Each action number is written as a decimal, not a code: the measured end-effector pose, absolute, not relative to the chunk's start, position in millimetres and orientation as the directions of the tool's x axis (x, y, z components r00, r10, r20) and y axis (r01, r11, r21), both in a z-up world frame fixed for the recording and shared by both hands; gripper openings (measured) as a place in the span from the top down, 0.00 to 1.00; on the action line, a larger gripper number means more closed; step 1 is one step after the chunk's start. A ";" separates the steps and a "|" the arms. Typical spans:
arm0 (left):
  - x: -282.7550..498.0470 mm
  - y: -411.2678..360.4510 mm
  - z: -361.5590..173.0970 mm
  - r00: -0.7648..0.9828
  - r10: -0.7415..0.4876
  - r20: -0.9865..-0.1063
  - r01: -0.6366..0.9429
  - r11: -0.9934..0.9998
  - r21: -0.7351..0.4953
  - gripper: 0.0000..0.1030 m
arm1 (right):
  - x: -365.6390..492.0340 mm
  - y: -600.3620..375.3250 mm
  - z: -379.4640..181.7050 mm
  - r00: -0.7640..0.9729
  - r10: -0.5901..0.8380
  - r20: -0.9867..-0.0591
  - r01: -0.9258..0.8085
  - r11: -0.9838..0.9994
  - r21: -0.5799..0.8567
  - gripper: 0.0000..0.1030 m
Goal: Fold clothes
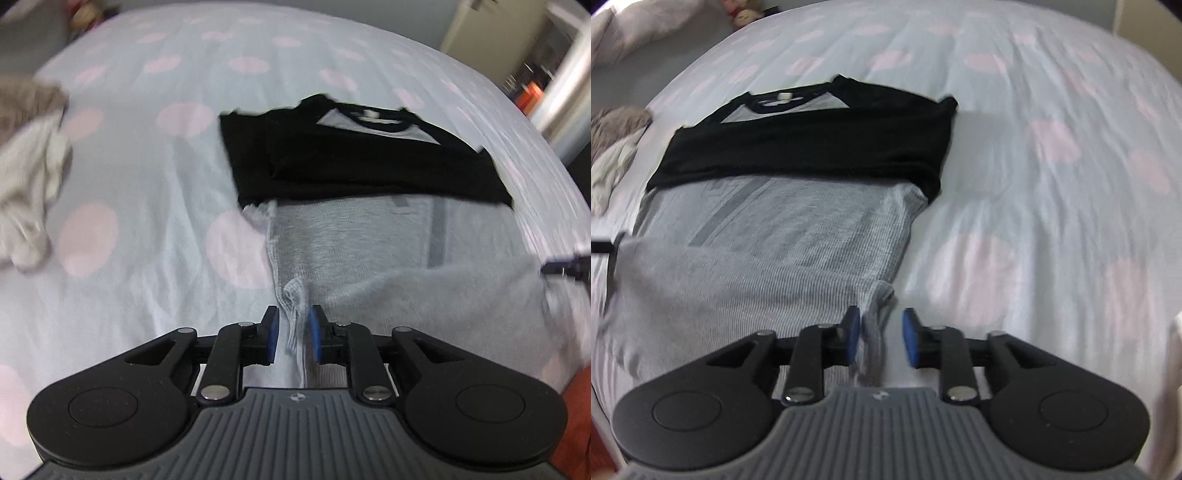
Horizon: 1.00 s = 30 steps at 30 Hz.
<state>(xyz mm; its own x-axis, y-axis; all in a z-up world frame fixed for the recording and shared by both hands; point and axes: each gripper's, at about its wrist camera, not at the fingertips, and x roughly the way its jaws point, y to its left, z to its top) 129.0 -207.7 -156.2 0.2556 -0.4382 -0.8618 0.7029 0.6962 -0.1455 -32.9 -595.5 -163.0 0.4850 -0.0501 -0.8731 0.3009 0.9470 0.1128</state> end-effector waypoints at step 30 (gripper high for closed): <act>9.0 -230.7 -212.5 0.137 -0.141 -0.981 0.990 -0.004 0.139 0.50 | -73.4 -482.8 -201.0 0.261 -0.051 -0.964 -0.461 0.871 -0.171 0.56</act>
<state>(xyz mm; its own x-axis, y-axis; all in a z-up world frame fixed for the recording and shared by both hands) 9.0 -230.7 -212.5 0.1368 -0.1410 -0.9805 0.9903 -0.0041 0.1387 -73.4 -482.8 -201.0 0.2612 -0.0506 -0.9640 -0.4614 0.8706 -0.1707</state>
